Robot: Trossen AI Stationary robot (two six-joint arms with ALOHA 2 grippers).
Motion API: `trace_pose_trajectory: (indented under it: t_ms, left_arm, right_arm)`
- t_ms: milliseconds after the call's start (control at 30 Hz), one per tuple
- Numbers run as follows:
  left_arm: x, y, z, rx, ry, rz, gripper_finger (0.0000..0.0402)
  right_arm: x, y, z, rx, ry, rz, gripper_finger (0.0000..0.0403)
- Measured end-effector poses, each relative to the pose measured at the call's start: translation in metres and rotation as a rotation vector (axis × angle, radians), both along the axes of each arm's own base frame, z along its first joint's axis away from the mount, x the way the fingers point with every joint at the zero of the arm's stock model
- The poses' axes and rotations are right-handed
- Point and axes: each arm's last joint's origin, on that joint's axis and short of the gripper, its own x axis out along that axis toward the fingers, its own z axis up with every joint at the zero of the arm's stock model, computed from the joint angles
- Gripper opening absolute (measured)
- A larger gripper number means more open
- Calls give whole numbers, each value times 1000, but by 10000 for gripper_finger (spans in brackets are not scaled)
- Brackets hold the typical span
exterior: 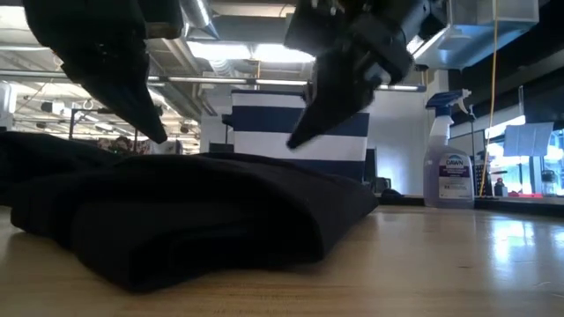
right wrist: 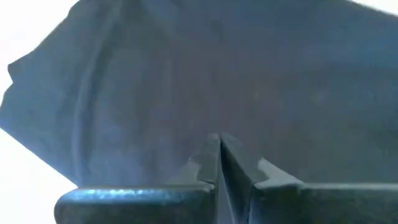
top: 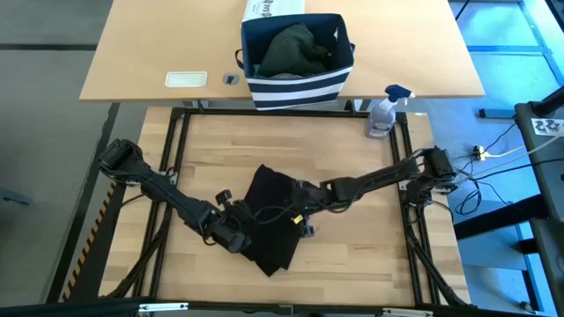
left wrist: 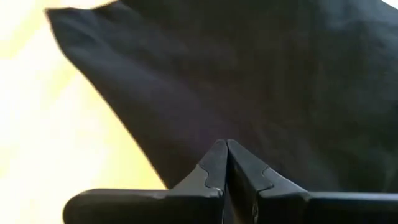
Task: Fold Laundry from Bin
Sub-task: Fold the black shirt
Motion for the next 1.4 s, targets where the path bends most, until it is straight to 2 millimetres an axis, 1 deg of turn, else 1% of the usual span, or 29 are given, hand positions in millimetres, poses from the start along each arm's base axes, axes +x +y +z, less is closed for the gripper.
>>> trace_pose_trajectory:
  t_ms: [67, 200, 300, 400, 500, 667, 800, 933, 1067, 1133, 1200, 1300, 1400]
  left_arm:
    - [-1, 2, 0, 33, 2, 9, 1]
    - [-2, 3, 2, 65, -16, 21, 1]
    - [-2, 4, 1, 53, 12, 6, 1]
    - [-2, 6, 2, 61, 10, 11, 0]
    - [-1, 6, 2, 67, 7, 12, 0]
    - [-1, 6, 2, 69, 8, 14, 0]
    - [-1, 6, 2, 70, 10, 13, 0]
    - [-1, 6, 2, 70, 9, 12, 0]
    - [-1, 6, 2, 82, 10, -6, 0]
    - [-1, 6, 2, 84, 10, -7, 0]
    - [-1, 6, 2, 100, 12, -21, 0]
    - [0, 4, 3, 118, 7, -41, 0]
    - [2, 3, 3, 108, -14, -44, 0]
  right_arm:
    - [3, 1, -13, 14, 34, -4, 5]
    - [7, 1, -40, 25, 105, -4, 7]
    - [7, 2, -51, 27, 153, -6, 3]
    - [2, 1, -54, 15, 226, -6, 4]
    - [-7, -1, -55, 1, 319, -5, 2]
    - [-28, -5, -52, -51, 505, 17, 2]
    - [-47, -9, -42, -89, 649, 23, 1]
    - [-62, -9, -28, -78, 708, 5, 1]
    - [-72, -4, -1, -48, 610, -25, 1]
    - [-81, -1, 7, -40, 575, -60, 1]
    - [-86, 2, 15, -44, 498, -112, 1]
    - [-87, 8, 26, -20, 268, -199, 1]
    - [-80, 16, 20, 47, 38, -262, 1]
